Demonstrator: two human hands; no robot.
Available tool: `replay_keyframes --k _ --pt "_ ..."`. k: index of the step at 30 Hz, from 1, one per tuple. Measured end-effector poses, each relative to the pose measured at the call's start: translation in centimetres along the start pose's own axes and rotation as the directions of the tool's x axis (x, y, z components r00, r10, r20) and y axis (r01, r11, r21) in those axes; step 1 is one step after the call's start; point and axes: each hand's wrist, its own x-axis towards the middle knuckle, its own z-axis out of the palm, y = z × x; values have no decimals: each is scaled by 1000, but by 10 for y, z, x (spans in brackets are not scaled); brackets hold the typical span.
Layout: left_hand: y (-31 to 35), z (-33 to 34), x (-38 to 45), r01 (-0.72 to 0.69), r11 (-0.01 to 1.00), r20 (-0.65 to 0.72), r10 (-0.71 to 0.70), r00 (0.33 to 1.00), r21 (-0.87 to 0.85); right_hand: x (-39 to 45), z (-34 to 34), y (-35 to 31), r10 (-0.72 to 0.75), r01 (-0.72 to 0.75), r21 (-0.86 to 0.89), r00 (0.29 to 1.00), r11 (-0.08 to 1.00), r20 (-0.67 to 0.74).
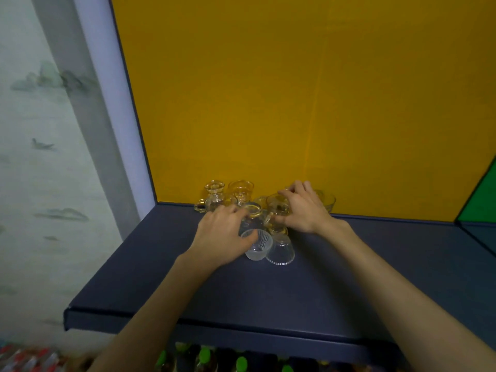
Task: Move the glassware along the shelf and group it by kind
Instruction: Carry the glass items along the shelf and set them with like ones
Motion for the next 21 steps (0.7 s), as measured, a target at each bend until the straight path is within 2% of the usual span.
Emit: replay_keyframes --k 5,11,18,21 --pt "-1 7 -4 -23 1000 55 24 998 -12 -5 1 3 59 -59 -22 998 998 -21" --pt "-1 15 -6 -38 999 112 35 993 26 -17 5 4 160 -158 68 987 985 -22" --pt "3 23 -13 -19 999 131 23 991 -31 -28 10 8 337 -335 384 939 861 63" --pt "0 29 -15 19 991 113 -4 994 -134 -32 12 8 424 -394 493 904 775 57"
